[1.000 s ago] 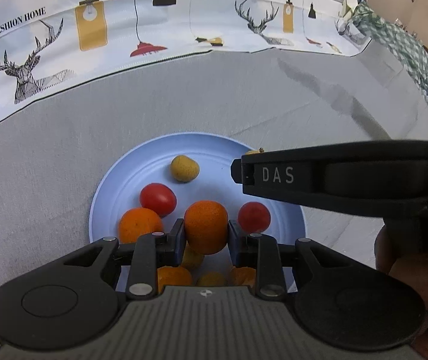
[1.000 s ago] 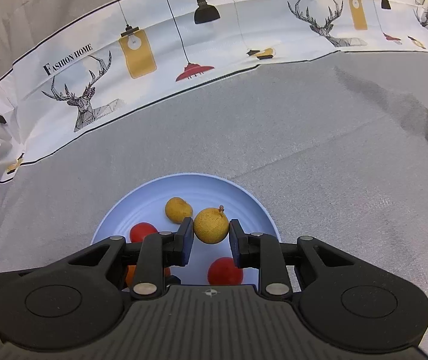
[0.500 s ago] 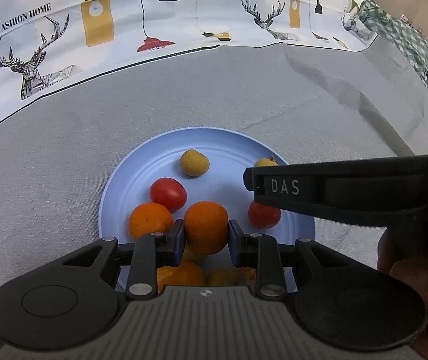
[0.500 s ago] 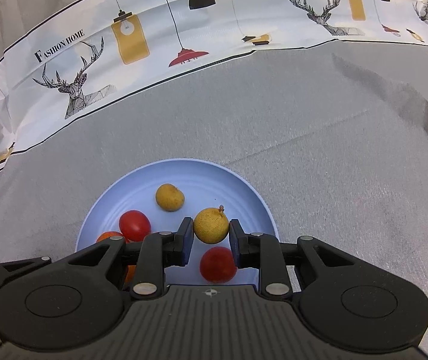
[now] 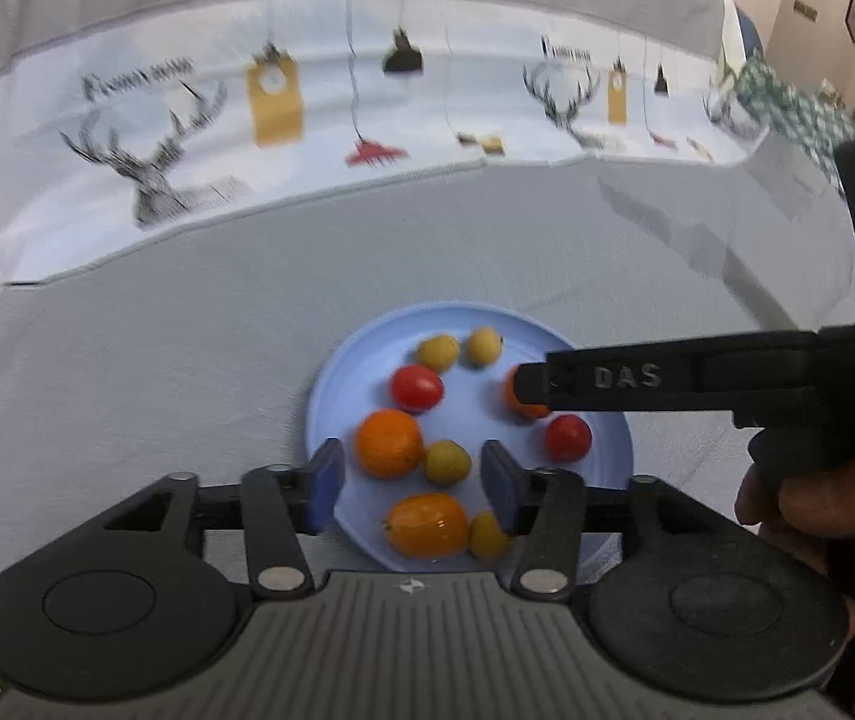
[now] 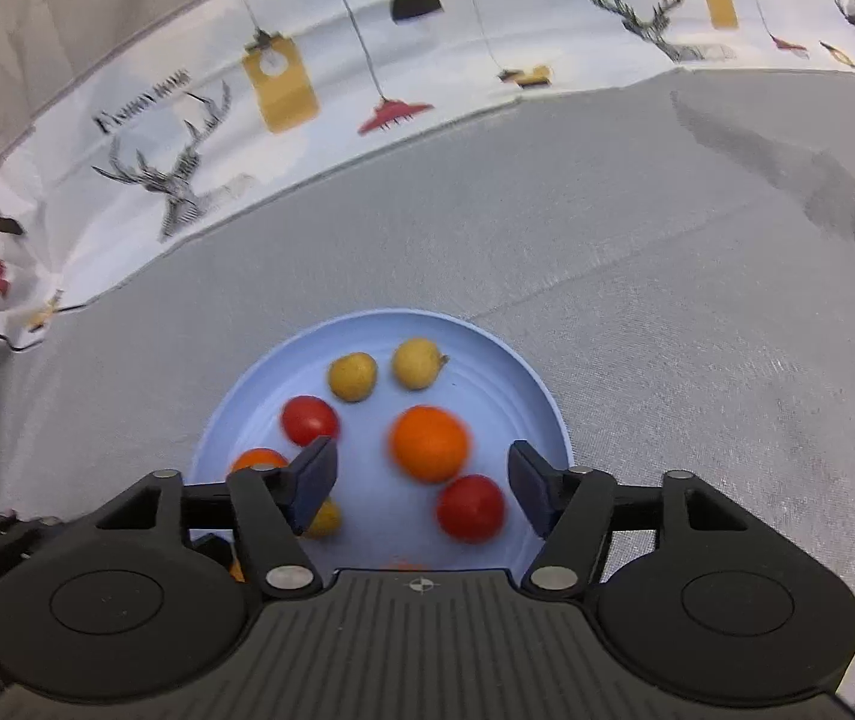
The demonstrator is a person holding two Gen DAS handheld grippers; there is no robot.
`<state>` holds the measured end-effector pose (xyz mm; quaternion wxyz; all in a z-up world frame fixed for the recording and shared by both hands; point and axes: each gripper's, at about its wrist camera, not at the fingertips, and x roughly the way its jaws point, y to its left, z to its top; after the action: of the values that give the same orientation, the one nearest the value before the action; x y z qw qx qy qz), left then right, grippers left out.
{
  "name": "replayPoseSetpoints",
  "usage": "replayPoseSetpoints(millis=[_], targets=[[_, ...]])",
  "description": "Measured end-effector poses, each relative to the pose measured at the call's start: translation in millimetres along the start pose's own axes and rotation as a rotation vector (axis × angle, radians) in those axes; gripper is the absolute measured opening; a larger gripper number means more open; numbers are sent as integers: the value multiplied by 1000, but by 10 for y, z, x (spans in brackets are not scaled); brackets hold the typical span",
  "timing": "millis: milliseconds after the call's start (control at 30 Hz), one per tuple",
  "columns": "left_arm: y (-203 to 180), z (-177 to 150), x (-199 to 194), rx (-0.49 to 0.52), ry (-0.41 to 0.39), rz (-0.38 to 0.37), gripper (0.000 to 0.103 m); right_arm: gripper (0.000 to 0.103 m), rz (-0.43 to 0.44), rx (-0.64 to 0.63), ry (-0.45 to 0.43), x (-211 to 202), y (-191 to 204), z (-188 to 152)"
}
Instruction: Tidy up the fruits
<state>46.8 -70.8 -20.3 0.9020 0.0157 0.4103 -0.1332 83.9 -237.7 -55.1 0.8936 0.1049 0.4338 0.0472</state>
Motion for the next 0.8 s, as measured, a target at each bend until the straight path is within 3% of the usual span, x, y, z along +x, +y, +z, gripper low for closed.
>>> replayPoseSetpoints(millis=[167,367,533,600,700,800], targets=[[21,-166,-454,-64,-76,54,80,94,32,-139,-95,-407,121,-119],[-200,-402,-808,-52,-126,109,84,102,32,-190,-160,-881,133,-378],[-190,-434,-671,-64,-70,136,85,102,-24,-190,-220,-1018,51,-461],[-120,-416,-544,-101,-29,163,85,102,-44,-177,-205,-962,6,-454],[20,-401,-382,-193,41,144,86,102,-72,-149,-152,-831,-46,-438],[62,-402,-290,-208,73,155,87,102,-77,-141,-130,-766,-41,-445]])
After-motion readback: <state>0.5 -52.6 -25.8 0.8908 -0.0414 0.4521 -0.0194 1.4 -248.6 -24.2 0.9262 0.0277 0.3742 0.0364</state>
